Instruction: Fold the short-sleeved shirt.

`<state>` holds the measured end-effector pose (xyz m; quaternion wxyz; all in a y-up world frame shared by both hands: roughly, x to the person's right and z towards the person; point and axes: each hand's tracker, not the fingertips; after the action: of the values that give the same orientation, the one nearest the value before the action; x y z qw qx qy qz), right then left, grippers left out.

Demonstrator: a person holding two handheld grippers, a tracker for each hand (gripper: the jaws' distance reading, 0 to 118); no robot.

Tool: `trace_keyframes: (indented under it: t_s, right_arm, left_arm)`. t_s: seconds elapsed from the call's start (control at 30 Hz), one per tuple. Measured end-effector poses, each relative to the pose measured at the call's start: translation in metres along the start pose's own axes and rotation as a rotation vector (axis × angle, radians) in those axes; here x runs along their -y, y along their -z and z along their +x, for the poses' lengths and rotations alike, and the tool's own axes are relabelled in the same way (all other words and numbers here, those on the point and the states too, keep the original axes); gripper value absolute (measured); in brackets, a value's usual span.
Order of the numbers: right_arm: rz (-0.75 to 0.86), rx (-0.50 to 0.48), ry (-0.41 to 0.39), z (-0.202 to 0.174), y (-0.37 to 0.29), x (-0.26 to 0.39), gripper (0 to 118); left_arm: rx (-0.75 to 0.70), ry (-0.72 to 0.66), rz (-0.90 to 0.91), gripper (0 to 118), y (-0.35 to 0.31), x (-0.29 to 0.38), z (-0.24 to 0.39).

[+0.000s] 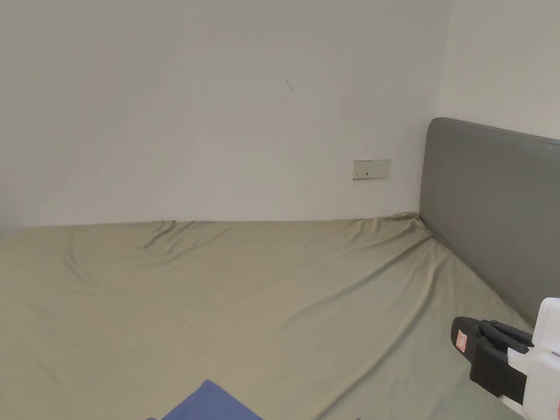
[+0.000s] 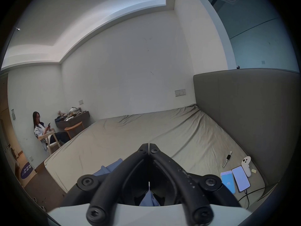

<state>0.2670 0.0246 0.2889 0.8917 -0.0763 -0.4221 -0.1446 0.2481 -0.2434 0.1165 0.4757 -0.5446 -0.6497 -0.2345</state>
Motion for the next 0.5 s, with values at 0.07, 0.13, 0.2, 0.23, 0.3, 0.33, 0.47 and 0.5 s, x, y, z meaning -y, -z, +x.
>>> trace_keyframes:
  t_s: [0.07, 0.13, 0.2, 0.23, 0.3, 0.33, 0.47, 0.5]
  right_arm:
    - [-0.003, -0.008, -0.004, -0.005, 0.005, 0.000, 0]
    - [-0.002, -0.024, -0.009, -0.009, 0.007, -0.002, 0]
    - [0.006, -0.032, -0.017, -0.012, 0.010, -0.003, 0]
    - [0.011, -0.034, -0.026, -0.012, 0.010, -0.005, 0]
    - [0.020, -0.028, -0.037, -0.012, 0.011, -0.007, 0]
    - [0.029, -0.020, -0.045, -0.012, 0.011, -0.008, 0]
    - [0.064, 0.036, -0.063, -0.008, 0.013, -0.010, 0]
    - [0.074, 0.052, -0.074, -0.010, 0.013, -0.010, 0]
  left_arm:
    - [0.133, -0.176, 0.045, 117, -0.033, -0.010, -0.021]
    - [0.176, -0.200, 0.277, 115, -0.094, -0.023, -0.044]
    - [0.067, -0.169, 0.495, 113, -0.169, -0.034, -0.068]
    - [-0.013, -0.155, 0.605, 113, -0.213, -0.035, -0.080]
    - [-0.228, -0.088, 0.852, 114, -0.298, -0.023, -0.100]
    - [-0.363, -0.057, 0.956, 114, -0.339, -0.013, -0.107]
    - [-0.811, 0.030, 1.143, 87, -0.451, 0.035, -0.116]
    - [-0.851, 0.041, 1.162, 57, -0.467, 0.046, -0.116]
